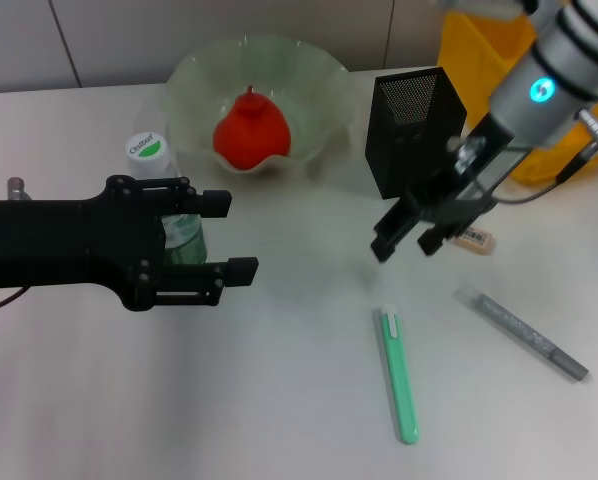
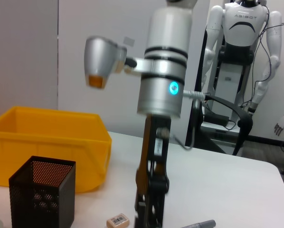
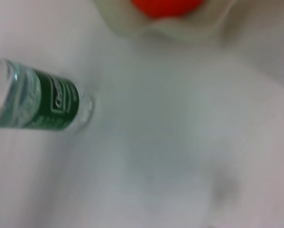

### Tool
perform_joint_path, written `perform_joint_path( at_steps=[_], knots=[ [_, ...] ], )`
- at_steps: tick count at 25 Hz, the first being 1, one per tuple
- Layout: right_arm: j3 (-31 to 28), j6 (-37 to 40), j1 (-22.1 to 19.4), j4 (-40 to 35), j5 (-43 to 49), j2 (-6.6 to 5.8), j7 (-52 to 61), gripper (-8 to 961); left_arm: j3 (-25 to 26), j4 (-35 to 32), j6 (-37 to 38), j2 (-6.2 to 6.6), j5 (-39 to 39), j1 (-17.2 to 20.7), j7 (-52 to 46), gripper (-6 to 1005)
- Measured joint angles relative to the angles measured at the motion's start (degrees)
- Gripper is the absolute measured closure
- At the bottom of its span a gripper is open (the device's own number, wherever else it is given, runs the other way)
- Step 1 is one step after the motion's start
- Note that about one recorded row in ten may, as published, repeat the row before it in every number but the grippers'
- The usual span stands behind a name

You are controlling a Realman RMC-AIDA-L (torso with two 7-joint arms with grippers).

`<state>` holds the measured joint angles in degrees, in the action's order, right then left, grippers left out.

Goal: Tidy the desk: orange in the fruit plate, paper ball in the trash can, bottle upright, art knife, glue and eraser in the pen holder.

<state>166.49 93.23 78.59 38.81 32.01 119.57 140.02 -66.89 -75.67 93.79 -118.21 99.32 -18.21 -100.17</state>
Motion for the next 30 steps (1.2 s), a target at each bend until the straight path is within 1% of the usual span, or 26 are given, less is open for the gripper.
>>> perform_joint_path(
  at_steps=[2,3,5,10,16,19,24,29,30],
  knots=[
    [0.0,-1.9,-0.8,-4.6,1.7,0.05,2.3,250,0.0,0.3,0.1,-0.04,0.0,0.1,0.1,248],
    [0.0,-1.9,-0.8,-4.6,1.7,0.05,2.3,250,0.0,0.3,0.1,-0.04,0.0,0.1,0.1,249],
    [-0.1,-3.1,-1.8,-7.0,2.5,0.14,3.5,250,-0.1,0.7,0.2,-0.09,0.0,0.2,0.3,249],
    [-0.1,-3.2,-3.5,-7.4,2.2,0.23,3.8,250,0.3,2.3,0.7,0.01,0.2,0.1,0.5,249],
    [-0.1,-3.7,-4.5,-7.4,1.9,0.30,4.0,287,1.2,2.3,1.0,0.14,0.4,-0.6,1.2,249],
    [-0.1,-4.2,-4.5,-7.4,1.9,0.18,4.2,307,1.4,2.9,0.8,0.15,0.4,-0.7,2.3,248],
    [0.0,-5.3,-3.0,-7.1,3.7,0.08,4.2,340,1.4,4.5,0.6,0.18,0.5,-1.2,4.0,248],
    [0.0,-5.6,-1.7,-7.2,4.3,0.03,4.5,444,2.2,4.6,0.5,0.18,0.5,-1.2,4.3,248],
    [0.0,-5.7,-1.5,-7.4,4.3,0.10,4.5,444,2.6,4.7,0.5,0.18,0.5,-1.2,4.4,248]
  ],
)
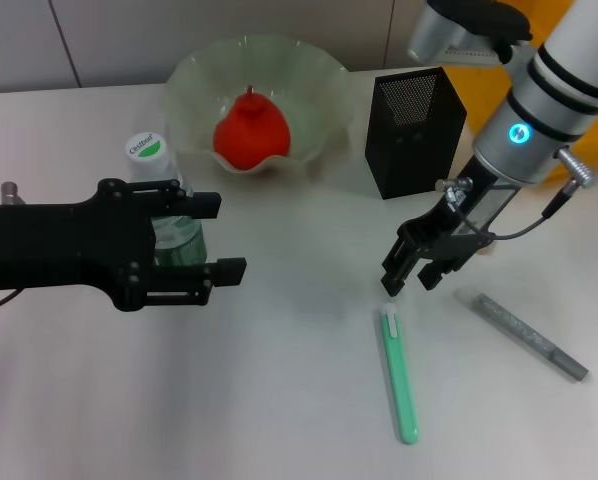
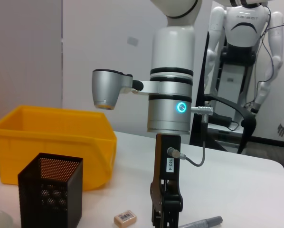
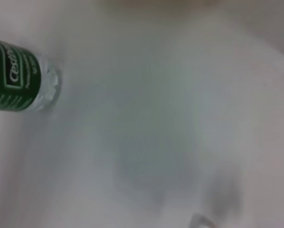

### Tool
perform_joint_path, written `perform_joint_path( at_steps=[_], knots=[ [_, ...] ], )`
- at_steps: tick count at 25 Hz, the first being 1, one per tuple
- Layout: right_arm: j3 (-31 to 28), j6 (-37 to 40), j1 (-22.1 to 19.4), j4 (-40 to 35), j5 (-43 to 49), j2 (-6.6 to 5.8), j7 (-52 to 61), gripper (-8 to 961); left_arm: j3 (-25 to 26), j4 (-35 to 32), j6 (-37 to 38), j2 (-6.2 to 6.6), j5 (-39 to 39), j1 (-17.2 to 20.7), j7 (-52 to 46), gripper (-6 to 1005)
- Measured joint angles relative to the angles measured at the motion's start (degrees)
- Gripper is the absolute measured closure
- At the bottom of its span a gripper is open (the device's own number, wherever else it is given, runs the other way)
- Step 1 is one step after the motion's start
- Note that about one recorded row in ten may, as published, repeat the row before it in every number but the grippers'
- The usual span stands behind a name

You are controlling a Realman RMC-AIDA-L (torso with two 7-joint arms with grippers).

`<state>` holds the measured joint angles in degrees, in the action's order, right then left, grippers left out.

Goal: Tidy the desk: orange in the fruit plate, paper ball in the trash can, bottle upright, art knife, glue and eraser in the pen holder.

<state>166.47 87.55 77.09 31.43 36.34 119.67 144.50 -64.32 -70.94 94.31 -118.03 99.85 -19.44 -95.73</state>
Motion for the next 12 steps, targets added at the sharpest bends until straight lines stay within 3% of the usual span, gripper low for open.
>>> perform_joint_path(
  at_steps=[12],
  knots=[
    [0.0,-1.9,0.7,-4.0,1.9,0.10,2.4,444,1.1,1.4,0.3,0.00,0.7,-0.1,1.3,249]
  ],
)
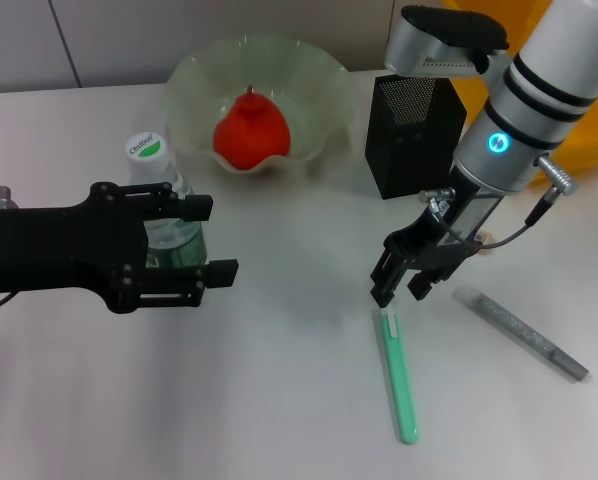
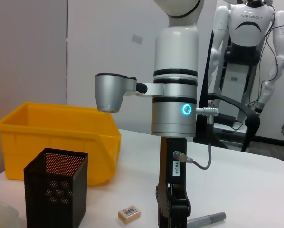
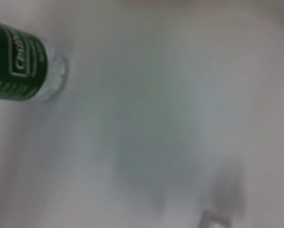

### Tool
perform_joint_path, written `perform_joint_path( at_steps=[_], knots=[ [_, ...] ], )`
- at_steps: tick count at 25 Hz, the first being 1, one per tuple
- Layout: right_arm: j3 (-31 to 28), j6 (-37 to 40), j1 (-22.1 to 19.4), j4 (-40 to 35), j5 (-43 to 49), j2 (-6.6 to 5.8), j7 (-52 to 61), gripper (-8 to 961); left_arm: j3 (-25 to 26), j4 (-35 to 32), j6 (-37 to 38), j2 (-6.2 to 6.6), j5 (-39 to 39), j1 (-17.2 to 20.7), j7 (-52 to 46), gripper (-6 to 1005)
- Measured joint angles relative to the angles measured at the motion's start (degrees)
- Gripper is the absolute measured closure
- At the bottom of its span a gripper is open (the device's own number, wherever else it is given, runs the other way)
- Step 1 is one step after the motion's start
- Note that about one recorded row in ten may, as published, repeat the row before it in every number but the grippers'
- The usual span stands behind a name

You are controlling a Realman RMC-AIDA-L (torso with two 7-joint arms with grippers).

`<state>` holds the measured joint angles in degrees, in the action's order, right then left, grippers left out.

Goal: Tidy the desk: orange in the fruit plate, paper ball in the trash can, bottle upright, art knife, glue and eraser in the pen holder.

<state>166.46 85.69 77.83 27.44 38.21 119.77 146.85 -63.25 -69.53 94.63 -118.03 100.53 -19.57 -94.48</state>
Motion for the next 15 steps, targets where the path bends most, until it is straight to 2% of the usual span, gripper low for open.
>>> perform_joint_path(
  at_steps=[8,15],
  knots=[
    [-0.1,-5.2,0.7,-5.1,5.4,0.09,2.8,443,0.1,0.6,-0.3,-0.01,0.1,0.1,0.7,249],
    [-0.1,-5.5,1.9,-7.1,5.3,0.11,3.5,443,0.8,1.5,-0.1,0.04,0.1,0.0,0.8,248]
  ],
)
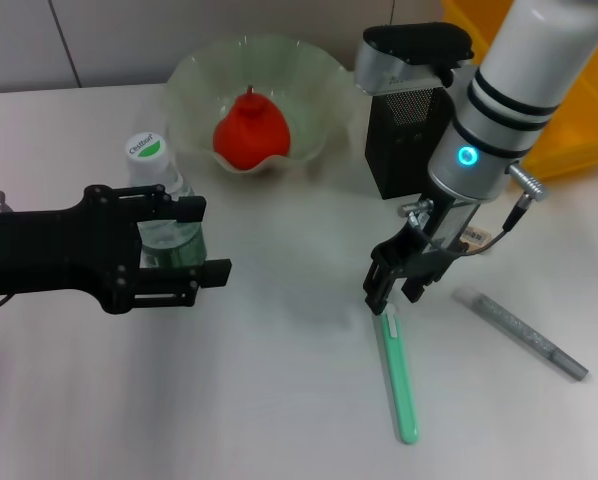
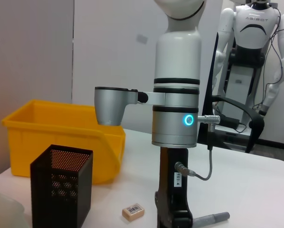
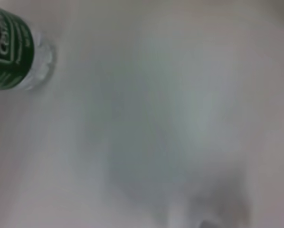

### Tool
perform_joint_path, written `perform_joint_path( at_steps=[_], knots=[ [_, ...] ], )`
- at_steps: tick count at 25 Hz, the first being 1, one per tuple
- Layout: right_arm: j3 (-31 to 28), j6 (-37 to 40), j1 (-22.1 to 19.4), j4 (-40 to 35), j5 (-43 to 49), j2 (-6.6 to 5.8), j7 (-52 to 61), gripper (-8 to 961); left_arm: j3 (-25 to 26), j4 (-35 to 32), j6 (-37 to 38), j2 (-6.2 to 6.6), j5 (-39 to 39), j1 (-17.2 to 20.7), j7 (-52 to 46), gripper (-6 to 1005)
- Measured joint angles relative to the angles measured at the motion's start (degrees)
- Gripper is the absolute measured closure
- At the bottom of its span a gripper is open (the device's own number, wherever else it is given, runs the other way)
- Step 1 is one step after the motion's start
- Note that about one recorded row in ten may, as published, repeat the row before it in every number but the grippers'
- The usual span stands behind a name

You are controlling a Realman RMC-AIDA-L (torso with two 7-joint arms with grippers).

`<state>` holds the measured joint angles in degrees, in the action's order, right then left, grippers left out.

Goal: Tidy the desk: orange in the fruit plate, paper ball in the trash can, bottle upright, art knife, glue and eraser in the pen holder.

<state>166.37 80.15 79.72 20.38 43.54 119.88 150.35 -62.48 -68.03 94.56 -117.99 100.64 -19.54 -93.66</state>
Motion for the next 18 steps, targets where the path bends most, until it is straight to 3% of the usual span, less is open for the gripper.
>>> perform_joint_path(
  at_steps=[18],
  knots=[
    [0.0,0.3,-0.8,-1.7,0.2,0.00,0.8,443,0.8,1.3,0.2,-0.04,0.0,0.2,0.8,249]
  ],
)
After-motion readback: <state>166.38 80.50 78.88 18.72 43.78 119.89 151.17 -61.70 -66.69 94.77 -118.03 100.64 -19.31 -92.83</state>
